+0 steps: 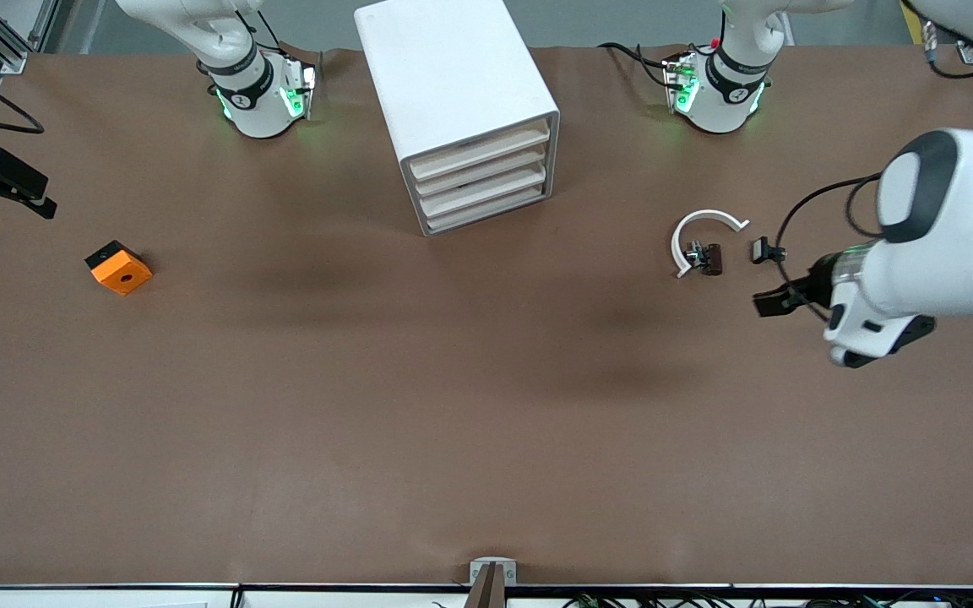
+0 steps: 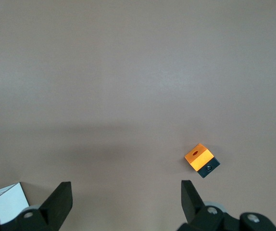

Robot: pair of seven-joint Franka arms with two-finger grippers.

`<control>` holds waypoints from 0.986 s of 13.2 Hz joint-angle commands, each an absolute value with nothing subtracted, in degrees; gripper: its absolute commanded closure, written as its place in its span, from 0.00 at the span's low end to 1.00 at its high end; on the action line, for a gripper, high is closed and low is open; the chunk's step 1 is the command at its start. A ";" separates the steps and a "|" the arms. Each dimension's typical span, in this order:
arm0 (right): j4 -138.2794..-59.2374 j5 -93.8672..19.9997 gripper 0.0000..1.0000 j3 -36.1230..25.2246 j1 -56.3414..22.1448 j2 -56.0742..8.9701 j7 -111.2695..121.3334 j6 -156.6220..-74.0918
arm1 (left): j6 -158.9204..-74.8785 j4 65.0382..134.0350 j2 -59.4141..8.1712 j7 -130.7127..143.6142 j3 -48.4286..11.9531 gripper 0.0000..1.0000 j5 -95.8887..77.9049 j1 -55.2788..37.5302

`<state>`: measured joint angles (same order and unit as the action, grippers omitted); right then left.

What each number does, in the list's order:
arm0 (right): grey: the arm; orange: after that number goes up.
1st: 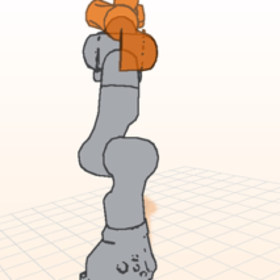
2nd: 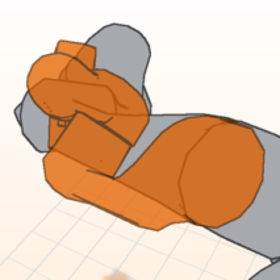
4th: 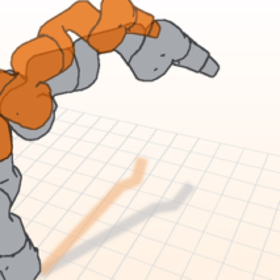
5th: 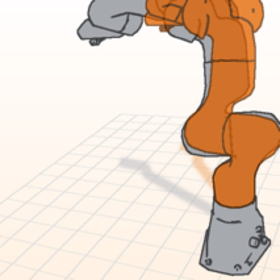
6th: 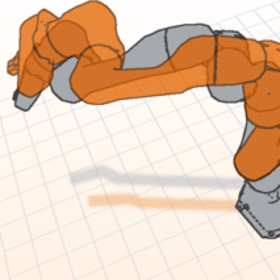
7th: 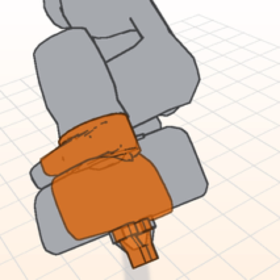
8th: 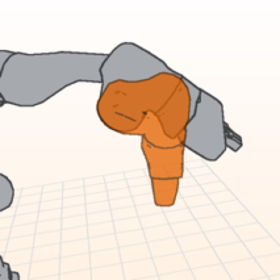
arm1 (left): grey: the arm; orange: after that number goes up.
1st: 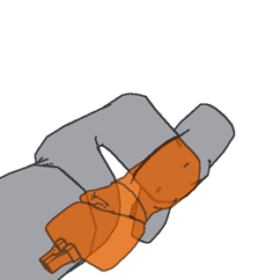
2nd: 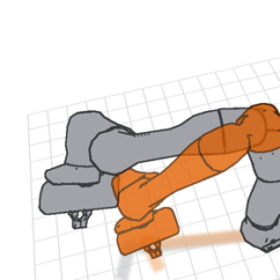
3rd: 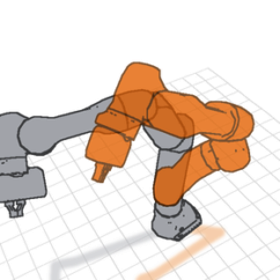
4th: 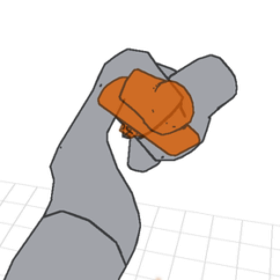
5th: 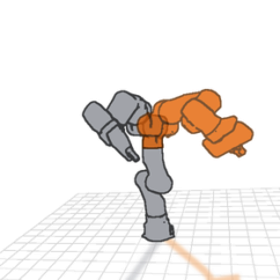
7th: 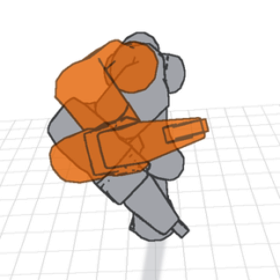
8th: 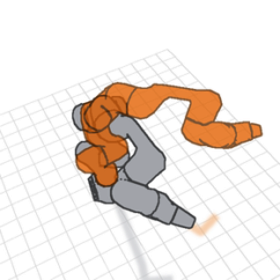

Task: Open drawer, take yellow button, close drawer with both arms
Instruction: 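Hook the top drawer front with the left gripper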

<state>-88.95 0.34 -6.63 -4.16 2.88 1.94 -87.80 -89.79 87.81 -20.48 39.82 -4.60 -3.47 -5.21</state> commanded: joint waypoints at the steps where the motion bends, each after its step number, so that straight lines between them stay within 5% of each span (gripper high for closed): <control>1: -87.98 1.32 0.00 -5.98 -3.34 2.55 1.23 -87.36 | -89.12 84.20 -25.82 54.43 -4.66 0.00 -5.00 -10.08; 13: -87.89 1.32 0.00 -5.98 -3.34 2.55 1.14 -87.45 | -82.88 84.37 -38.32 116.68 -4.83 0.00 -36.61 -28.11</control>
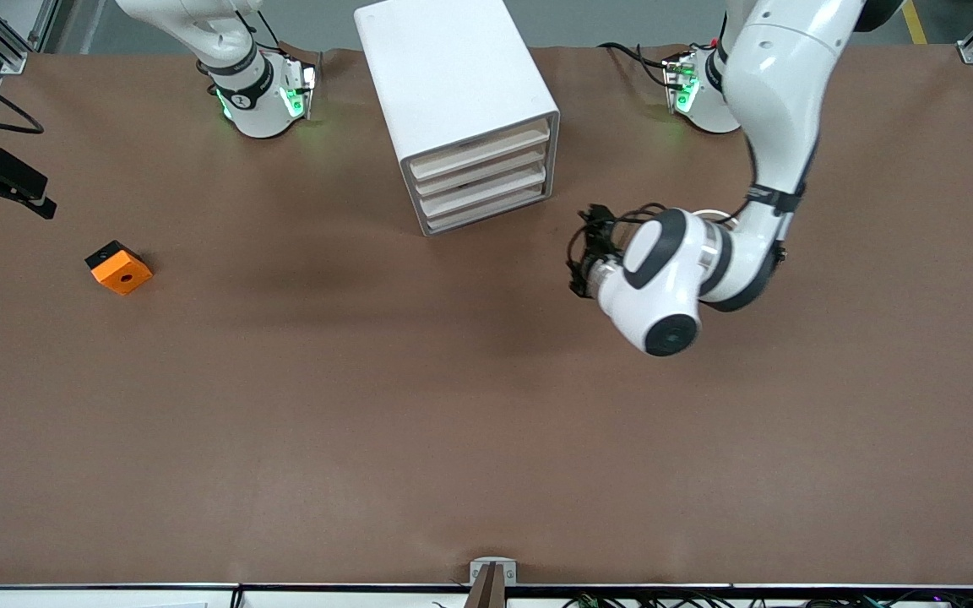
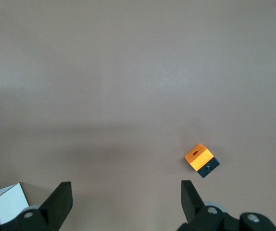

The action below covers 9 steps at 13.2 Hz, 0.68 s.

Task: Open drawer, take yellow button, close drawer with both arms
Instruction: 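Hook the top drawer front with the left gripper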

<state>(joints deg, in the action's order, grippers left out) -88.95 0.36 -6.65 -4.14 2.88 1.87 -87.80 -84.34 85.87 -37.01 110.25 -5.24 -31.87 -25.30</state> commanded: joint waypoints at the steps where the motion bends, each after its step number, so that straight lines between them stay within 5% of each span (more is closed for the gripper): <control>1: -87.89 1.32 0.00 -5.98 -3.34 2.55 1.14 -87.45 | -82.79 84.37 -38.93 119.50 -4.83 0.00 -39.61 -28.99; 3: -87.89 1.32 0.00 -5.98 -3.34 2.64 1.14 -87.45 | -82.79 84.29 -39.63 124.87 -4.83 0.00 -44.45 -30.49; 6: -87.80 1.32 0.00 -5.98 -3.34 2.64 1.14 -87.45 | -81.40 84.29 -40.34 131.83 -4.75 0.34 -47.55 -32.78; 9: -87.72 1.23 0.00 -5.89 -3.34 2.55 1.14 -87.54 | -77.79 84.29 -40.96 135.52 -4.92 0.39 -47.72 -33.22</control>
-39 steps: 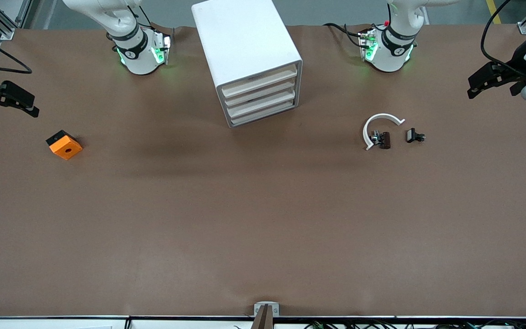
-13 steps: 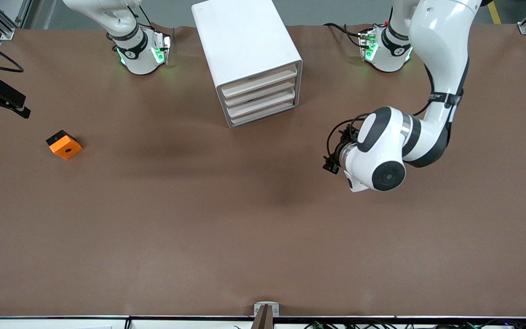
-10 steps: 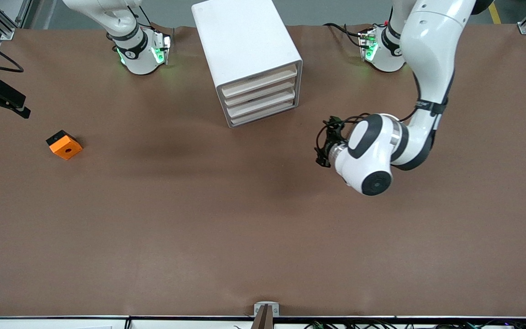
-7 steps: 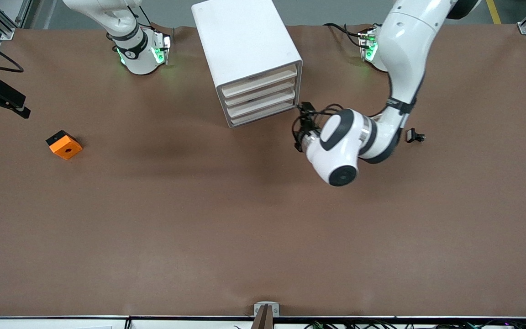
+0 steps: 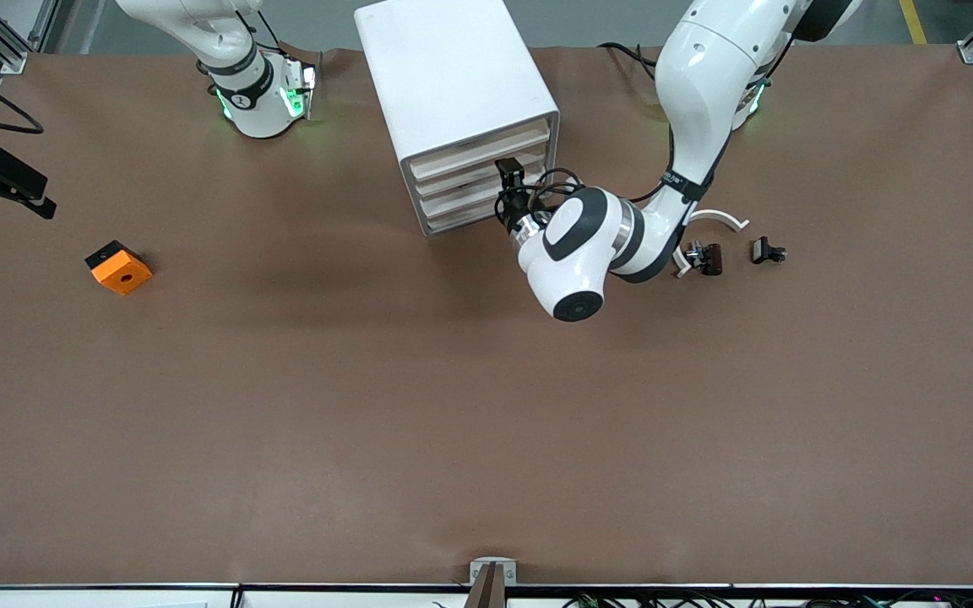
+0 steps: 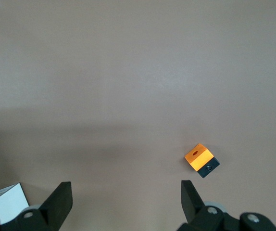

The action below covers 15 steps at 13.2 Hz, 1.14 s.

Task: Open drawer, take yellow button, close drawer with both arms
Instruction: 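Hook the top drawer front with the left gripper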

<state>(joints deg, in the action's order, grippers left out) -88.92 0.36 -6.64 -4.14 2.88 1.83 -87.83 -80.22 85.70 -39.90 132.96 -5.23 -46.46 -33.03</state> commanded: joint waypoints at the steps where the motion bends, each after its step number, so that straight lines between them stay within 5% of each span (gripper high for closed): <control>1: -87.71 1.23 0.00 -5.89 -3.34 2.55 1.14 -87.54 | -77.26 84.29 -41.04 136.40 -5.01 0.39 -48.94 -33.22; 7: -87.01 1.14 0.00 -5.89 -3.25 2.55 1.05 -87.63 | -75.94 84.29 -41.75 138.87 -5.71 0.39 -50.18 -35.93; 12: -86.92 0.70 0.00 -5.80 -3.78 1.85 0.97 -88.77 | -75.94 84.20 -43.06 139.92 -5.28 1.00 -50.18 -36.57; 15: -86.92 0.00 0.00 -5.63 -4.13 1.41 0.97 -91.66 | -76.03 83.33 -43.41 139.31 -5.01 1.00 -49.66 -33.24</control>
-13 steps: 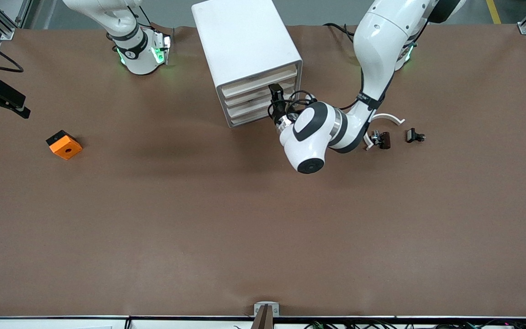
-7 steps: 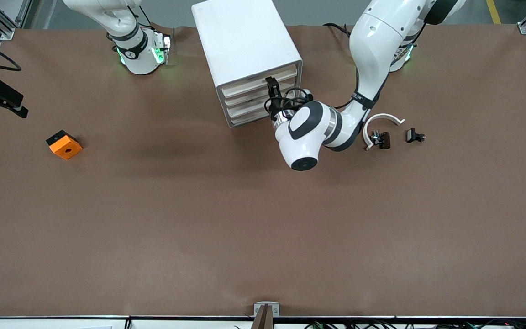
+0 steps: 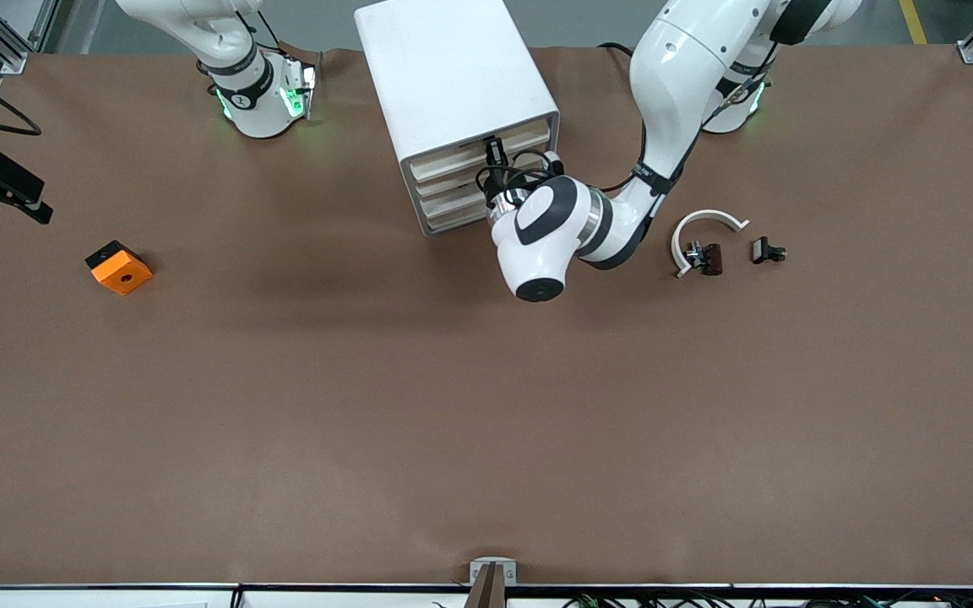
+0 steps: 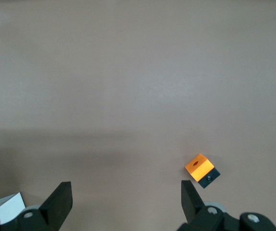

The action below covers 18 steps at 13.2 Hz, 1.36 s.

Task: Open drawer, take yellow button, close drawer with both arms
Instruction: 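Pull the top drawer open with the left gripper while the right gripper approaches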

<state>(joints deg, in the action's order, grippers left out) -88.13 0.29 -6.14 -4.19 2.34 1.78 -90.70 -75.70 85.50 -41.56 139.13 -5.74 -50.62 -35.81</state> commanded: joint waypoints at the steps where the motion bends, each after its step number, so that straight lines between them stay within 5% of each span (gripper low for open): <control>1: -86.92 -0.26 0.00 -5.45 -5.35 -0.07 0.88 -92.10 | -76.03 81.75 -44.20 138.61 -5.01 1.00 -49.40 -31.66; 6: -84.48 -0.17 0.00 -5.45 -14.04 -9.39 -1.65 -95.61 | -76.38 76.82 -46.41 137.90 0.60 1.00 -49.48 -29.44; 9: -83.76 -0.79 0.00 -5.45 -14.59 -9.58 -5.88 -96.06 | -76.46 76.64 -46.14 136.15 1.93 0.96 -49.40 -28.04; 11: -83.67 -0.97 0.00 -5.45 -15.90 -10.46 -11.31 -97.29 | -76.46 76.55 -45.97 135.18 2.28 0.49 -49.57 -26.21; 12: -83.58 -0.01 0.00 -5.45 -18.00 -10.46 -14.30 -97.03 | -76.38 76.03 -45.88 135.00 2.37 0.07 -49.57 -25.23; 13: -83.50 -0.17 0.00 -5.54 -20.63 -10.37 -19.81 -96.60 | -76.38 75.24 -45.88 134.48 2.46 0.00 -49.48 -24.53; 18: -83.41 -1.14 0.00 -5.19 -30.56 -10.02 -49.78 -95.11 | -76.38 71.11 -45.44 127.82 6.92 0.00 -49.31 -19.69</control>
